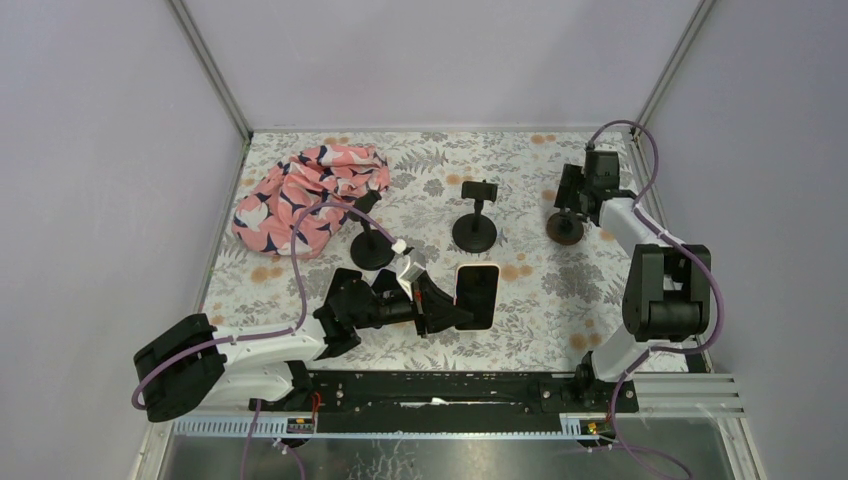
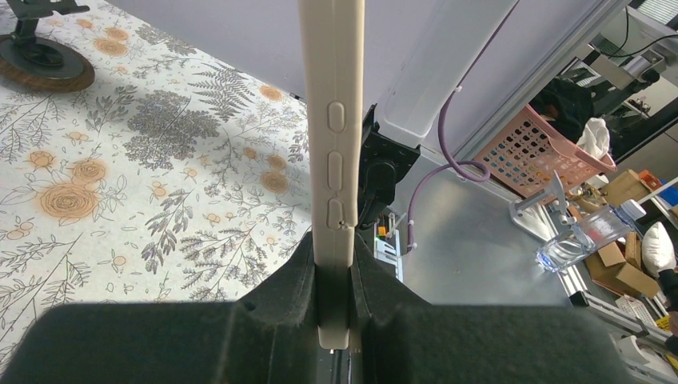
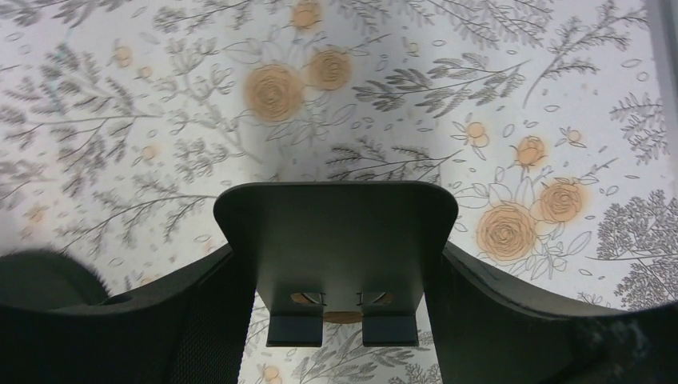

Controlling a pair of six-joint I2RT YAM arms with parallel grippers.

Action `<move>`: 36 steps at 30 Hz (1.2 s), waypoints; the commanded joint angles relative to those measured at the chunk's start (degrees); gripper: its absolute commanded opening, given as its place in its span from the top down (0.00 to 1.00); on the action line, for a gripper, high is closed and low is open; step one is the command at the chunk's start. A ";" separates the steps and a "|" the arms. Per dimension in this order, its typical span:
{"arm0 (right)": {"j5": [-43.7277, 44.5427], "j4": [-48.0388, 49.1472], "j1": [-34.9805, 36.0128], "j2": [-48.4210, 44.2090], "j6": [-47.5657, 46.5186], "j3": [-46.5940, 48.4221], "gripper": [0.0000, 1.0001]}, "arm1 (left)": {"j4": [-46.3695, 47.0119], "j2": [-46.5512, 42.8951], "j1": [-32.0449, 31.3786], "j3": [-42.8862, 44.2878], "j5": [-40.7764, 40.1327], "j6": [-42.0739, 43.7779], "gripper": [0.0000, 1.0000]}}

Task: Place the phone on the phone stand
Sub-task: Adjust the phone stand at the center of the board.

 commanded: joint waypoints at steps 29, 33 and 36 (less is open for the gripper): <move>-12.47 -3.65 -1.07 -26.28 -21.10 -4.44 0.00 | 4.32 0.42 0.22 2.20 2.32 2.70 1.00; -33.36 -13.81 -1.05 -31.06 -28.98 -1.13 0.00 | 2.20 1.69 0.22 3.75 2.55 4.80 1.00; -53.37 -24.95 -0.96 -31.66 -36.63 2.64 0.00 | -0.23 2.02 0.22 4.17 1.23 8.06 1.00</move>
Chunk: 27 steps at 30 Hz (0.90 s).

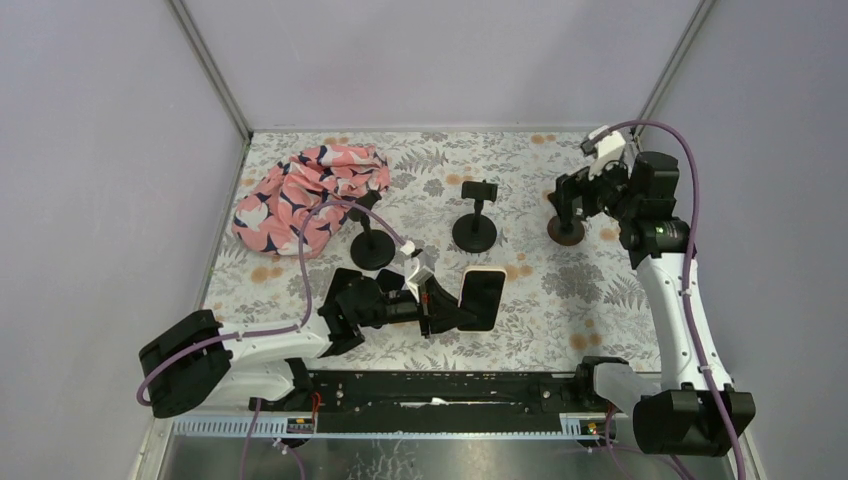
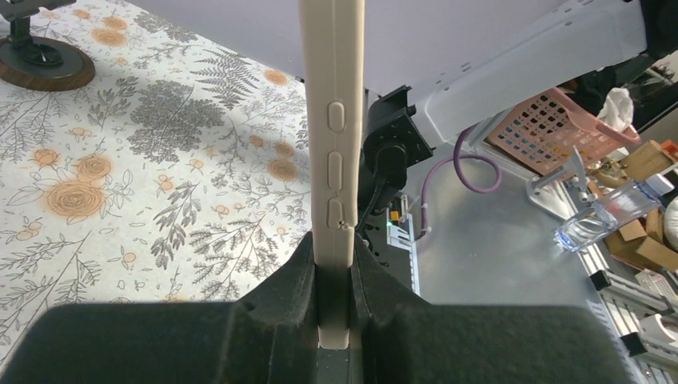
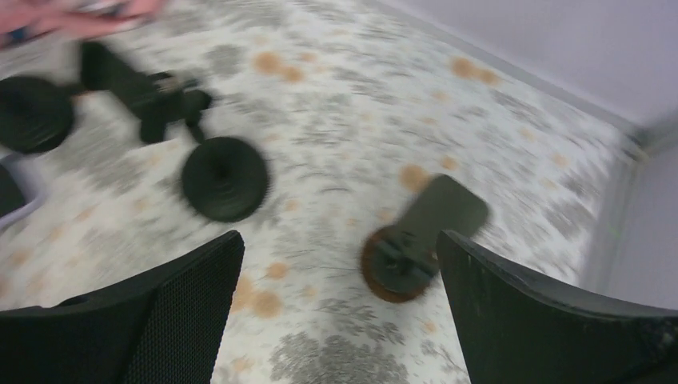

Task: Place the phone on the phone stand
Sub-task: Adjust the phone stand at the center of the board, then place the phone on the phone stand.

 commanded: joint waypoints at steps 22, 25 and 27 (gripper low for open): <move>-52.93 -45.93 12.17 0.89 -31.46 4.13 0.11 | 4.27 2.89 1.37 0.60 -0.60 12.17 1.00; -52.65 -42.58 13.78 1.08 -27.80 3.51 0.15 | 6.36 4.72 1.37 1.58 1.40 10.76 1.00; -52.64 -41.78 15.07 1.59 -26.76 3.57 0.18 | 7.73 5.75 1.37 2.11 2.41 9.74 1.00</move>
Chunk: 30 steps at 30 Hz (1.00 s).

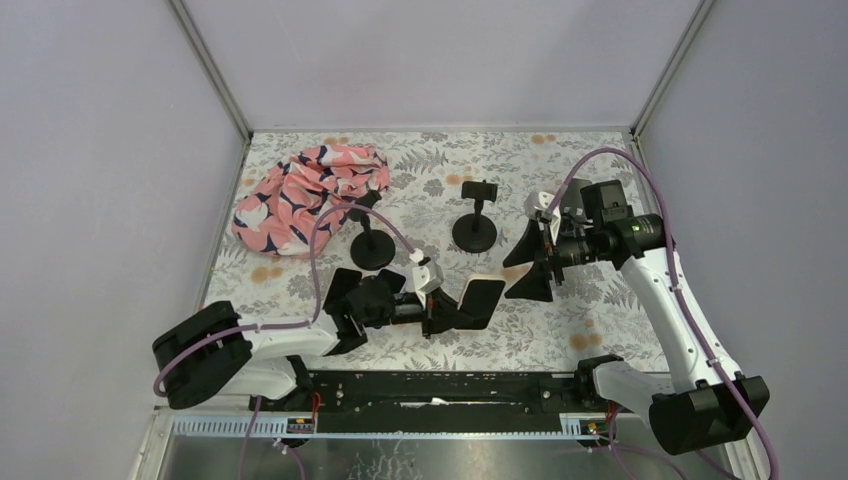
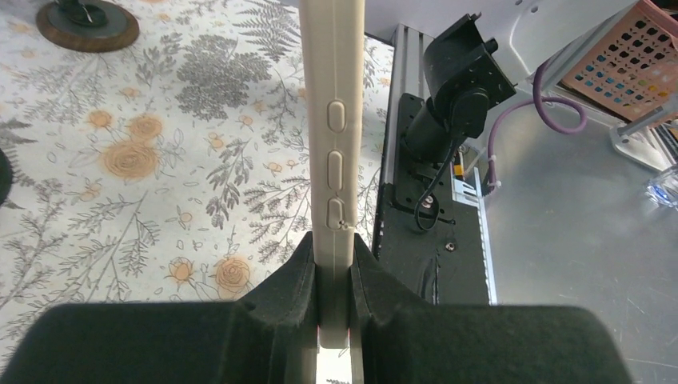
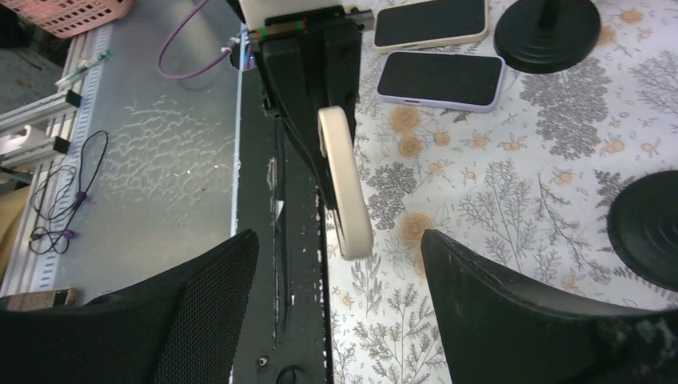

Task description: Place the phone on the phone stand

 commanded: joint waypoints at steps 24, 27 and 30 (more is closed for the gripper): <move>-2.80 1.67 7.67 3.63 3.78 -0.26 0.93 | 14.84 4.96 0.22 4.56 2.40 -5.25 1.00; -2.36 0.07 7.70 3.64 2.39 0.80 0.96 | 12.99 4.21 0.19 4.65 0.89 -6.14 0.76; -0.77 -1.90 7.35 3.64 1.01 2.86 0.97 | 10.05 2.15 0.23 4.09 -3.49 -7.46 0.39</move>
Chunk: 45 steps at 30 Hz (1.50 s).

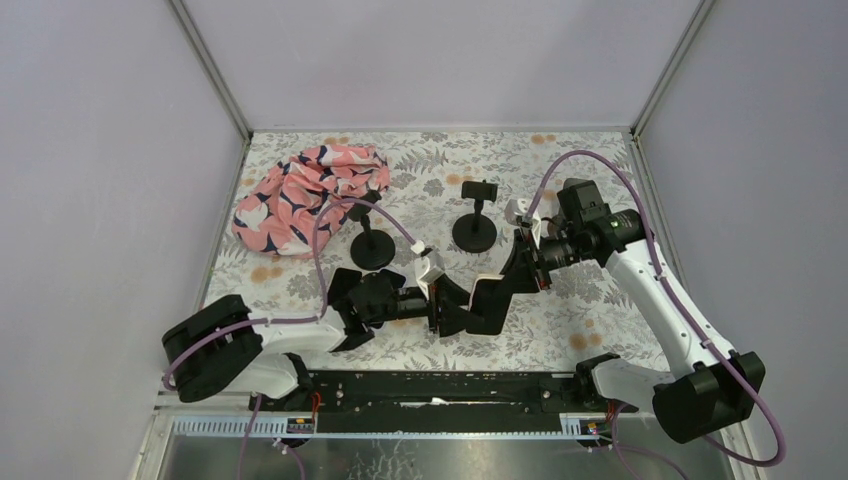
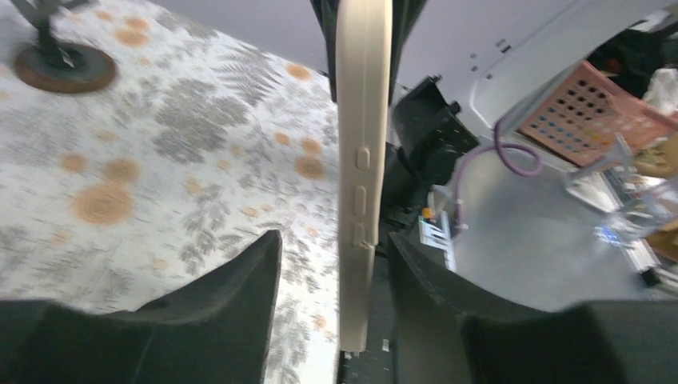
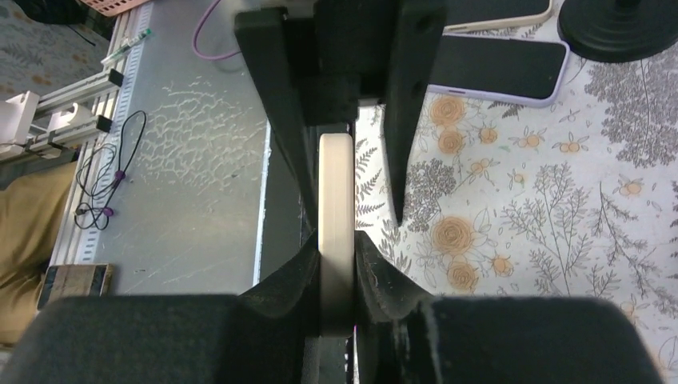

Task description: Place the phone on the phone stand

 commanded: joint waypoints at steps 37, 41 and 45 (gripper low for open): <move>13.85 -27.58 -37.97 52.05 -25.38 65.39 0.91 | -12.42 -29.20 0.21 -8.58 -13.33 3.36 0.01; 12.50 -27.47 -37.97 53.46 -25.54 65.65 0.91 | -12.53 -28.32 0.19 -7.88 -13.04 3.43 0.01; 12.03 -27.46 -37.97 54.78 -26.11 66.18 0.89 | -12.72 -27.83 0.23 -7.21 -12.91 3.62 0.01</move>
